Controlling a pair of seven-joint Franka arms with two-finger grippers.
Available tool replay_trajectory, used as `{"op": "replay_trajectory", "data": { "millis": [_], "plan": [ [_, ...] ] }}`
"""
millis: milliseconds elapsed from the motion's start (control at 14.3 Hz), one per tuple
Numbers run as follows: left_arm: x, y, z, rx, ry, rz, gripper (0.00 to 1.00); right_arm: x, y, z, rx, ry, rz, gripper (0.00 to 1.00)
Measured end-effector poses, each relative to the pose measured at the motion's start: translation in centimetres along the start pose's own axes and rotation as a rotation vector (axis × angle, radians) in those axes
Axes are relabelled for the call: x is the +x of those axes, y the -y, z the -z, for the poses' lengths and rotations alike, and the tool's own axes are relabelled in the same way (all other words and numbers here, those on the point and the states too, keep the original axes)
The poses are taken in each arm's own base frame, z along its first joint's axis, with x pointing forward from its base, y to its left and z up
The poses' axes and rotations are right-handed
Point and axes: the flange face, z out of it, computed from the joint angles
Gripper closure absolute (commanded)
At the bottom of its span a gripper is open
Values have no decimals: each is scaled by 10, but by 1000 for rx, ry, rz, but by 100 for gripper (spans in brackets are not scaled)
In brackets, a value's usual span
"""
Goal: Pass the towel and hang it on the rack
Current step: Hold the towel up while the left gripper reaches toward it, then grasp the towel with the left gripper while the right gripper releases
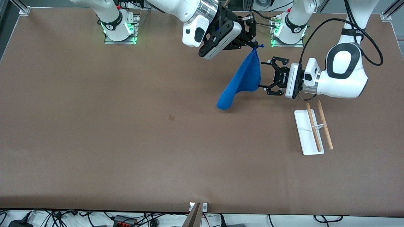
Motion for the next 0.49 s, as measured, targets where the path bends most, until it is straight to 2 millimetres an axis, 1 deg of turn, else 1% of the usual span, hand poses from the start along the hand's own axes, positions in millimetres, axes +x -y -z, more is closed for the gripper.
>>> {"op": "replay_trajectory", "data": {
  "millis": [70,140,209,349,419,488],
  "plan": [
    [4,3,-6,29,-10,-29,2,0,0,0,0,0,0,100],
    [4,7,-14,44,-23,-57,20,0,0,0,0,0,0,100],
    [-2,13,-21,51,-37,-92,49,0,0,0,0,0,0,100],
    [-17,27,-30,60,-66,-154,69,0,0,0,0,0,0,100],
    [-23,32,-33,61,-72,-168,76,0,0,0,0,0,0,100],
    [-26,35,-34,61,-76,-172,89,0,0,0,0,0,0,100]
  ]
}}
